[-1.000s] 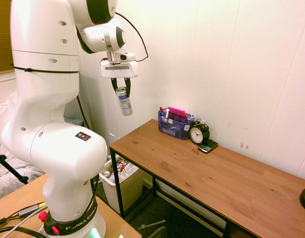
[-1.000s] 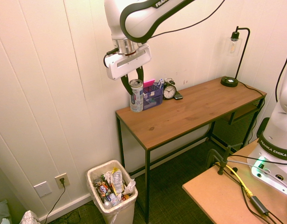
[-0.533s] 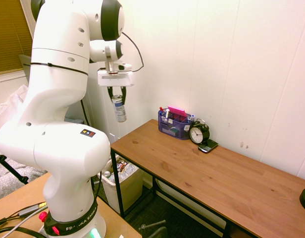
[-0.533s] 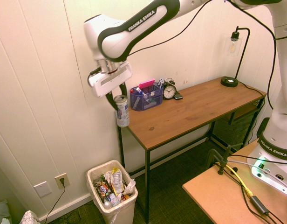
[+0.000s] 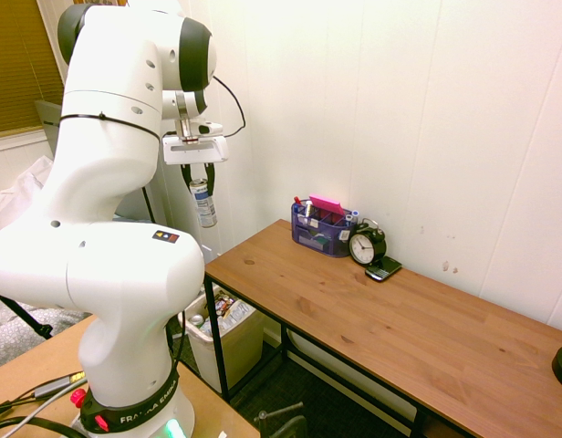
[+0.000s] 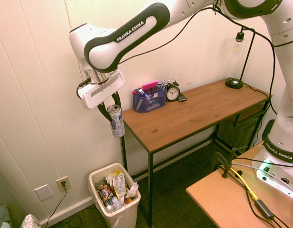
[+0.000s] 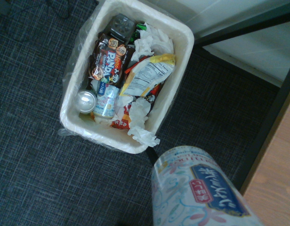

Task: Throw the can in the trash bin

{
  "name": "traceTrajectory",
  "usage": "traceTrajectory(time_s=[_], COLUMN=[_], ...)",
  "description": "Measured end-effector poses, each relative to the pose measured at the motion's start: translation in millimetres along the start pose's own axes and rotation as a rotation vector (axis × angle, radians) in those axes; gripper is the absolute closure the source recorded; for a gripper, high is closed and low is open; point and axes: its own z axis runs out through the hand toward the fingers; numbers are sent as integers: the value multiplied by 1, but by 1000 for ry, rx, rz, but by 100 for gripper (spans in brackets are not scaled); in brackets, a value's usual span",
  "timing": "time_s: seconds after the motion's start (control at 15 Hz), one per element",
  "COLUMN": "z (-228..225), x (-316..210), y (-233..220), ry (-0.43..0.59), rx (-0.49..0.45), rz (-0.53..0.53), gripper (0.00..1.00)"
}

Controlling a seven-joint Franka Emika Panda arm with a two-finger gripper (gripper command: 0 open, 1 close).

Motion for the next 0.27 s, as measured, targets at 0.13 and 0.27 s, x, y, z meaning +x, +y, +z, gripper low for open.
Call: traceTrajectory(time_s=[0.13, 0.27], z=[-1, -11], x=[0, -14], y=[0, -15], ry=[-6, -6], rx=[4, 7], rz=[-5, -14], gripper=[0, 0])
